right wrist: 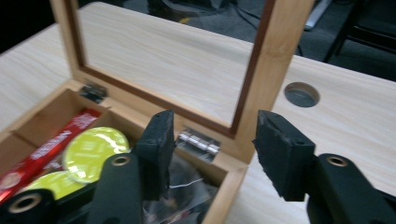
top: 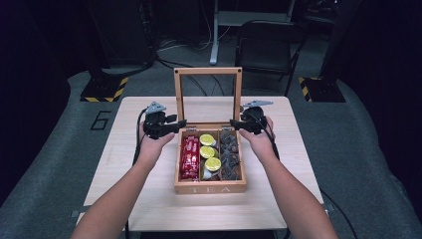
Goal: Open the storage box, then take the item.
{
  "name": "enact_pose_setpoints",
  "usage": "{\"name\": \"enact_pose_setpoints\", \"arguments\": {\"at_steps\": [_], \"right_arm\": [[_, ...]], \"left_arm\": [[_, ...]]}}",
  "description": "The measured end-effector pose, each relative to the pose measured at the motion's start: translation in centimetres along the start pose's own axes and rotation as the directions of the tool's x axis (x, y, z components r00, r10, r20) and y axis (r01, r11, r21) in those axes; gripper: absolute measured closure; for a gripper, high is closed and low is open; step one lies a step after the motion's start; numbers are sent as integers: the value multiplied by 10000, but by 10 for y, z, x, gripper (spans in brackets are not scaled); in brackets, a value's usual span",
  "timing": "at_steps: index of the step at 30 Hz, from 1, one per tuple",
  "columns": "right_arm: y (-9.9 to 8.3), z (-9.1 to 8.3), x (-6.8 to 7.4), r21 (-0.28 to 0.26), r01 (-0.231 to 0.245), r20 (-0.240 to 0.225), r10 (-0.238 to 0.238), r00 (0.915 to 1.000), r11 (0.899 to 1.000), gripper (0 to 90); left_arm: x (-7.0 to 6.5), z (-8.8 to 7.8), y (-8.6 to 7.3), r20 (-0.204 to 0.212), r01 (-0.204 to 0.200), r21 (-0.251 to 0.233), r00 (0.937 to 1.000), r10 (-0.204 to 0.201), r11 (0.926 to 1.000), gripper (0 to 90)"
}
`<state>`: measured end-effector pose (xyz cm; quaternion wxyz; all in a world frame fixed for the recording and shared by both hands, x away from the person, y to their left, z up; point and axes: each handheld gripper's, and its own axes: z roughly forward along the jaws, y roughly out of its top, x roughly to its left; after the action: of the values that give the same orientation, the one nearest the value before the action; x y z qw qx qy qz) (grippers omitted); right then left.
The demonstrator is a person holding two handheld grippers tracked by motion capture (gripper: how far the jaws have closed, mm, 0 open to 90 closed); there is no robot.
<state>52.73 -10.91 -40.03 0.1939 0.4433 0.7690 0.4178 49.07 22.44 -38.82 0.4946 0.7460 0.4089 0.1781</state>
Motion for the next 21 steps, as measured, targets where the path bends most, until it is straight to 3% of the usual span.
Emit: {"name": "enact_pose_setpoints", "arguments": {"at_steps": [5,10,21], "right_arm": [[-5,-13,11,-78,220,-259,-222,9994,9997,425],[-6,-24,26,-241,852,-792,-869,9931,9961,408],[-12,-27,41,-189,1285,-1075,-1298,9857,9915,396]], "left_arm": [[-1,-9,-1,34,-113,-27,9999,113,9999,471],[-3,-18,0,156,-162,-128,9997,164,9998,456],[-8,-23,-2,287,-178,-138,9994,182,9997,454]]}}
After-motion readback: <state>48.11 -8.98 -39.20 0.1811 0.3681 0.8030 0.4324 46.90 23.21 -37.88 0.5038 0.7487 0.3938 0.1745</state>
